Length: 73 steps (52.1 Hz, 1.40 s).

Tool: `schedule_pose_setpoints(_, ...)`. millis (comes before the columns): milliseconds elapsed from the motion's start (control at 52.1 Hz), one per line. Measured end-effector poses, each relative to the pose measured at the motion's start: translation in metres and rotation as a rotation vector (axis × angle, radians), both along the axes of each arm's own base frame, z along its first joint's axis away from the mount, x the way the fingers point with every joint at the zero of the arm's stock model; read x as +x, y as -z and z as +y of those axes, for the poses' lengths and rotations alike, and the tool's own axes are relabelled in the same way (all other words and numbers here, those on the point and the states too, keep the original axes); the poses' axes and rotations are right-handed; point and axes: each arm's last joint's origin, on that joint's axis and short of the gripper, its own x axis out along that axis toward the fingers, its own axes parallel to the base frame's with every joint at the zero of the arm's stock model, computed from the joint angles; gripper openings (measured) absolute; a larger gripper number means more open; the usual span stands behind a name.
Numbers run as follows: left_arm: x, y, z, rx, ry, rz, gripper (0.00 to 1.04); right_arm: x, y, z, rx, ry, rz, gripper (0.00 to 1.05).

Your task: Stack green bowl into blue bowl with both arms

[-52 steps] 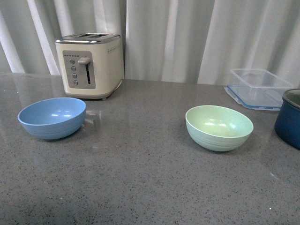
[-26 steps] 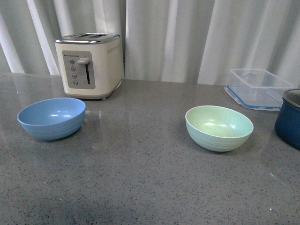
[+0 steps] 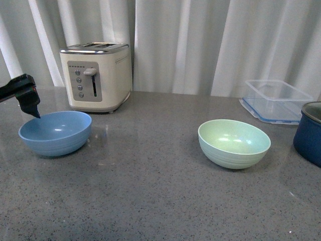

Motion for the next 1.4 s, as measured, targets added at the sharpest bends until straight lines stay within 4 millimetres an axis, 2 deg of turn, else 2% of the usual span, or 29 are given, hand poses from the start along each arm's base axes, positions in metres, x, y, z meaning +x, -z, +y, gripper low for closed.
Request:
schedule_pose_setpoints(326,0.015,0.02,-0.01,0.034,0.013,0.06,0.98,0.0,0.0,0.0,0.0,0.0,0.0,0.95)
schedule_pose_setpoints(480,0.02,0.024,-0.01,0.041,0.013,0.073,0.71,0.0,0.0,0.0,0.0,0.0,0.0,0.95)
schedule_pose_setpoints(748,0.021,0.021,-0.011,0.043,0.015,0.069,0.35,0.0,0.0,0.0,0.0,0.0,0.0,0.95)
schedule_pose_setpoints(825,0.021,0.021,-0.012,0.04,0.019,0.074,0.21,0.0,0.0,0.0,0.0,0.0,0.0,0.95)
schedule_pose_setpoints(940,0.021,0.02,-0.014,0.033,0.029,0.076,0.05,0.0,0.0,0.0,0.0,0.0,0.0,0.95)
schedule_pose_setpoints(1189,0.02,0.008,-0.028,0.017,0.071,0.057,0.04,0.0,0.0,0.0,0.0,0.0,0.0,0.95)
schedule_pose_setpoints(1400,0.023,-0.022,-0.073,0.0,0.168,-0.016,0.04,0.0,0.0,0.0,0.0,0.0,0.0,0.95)
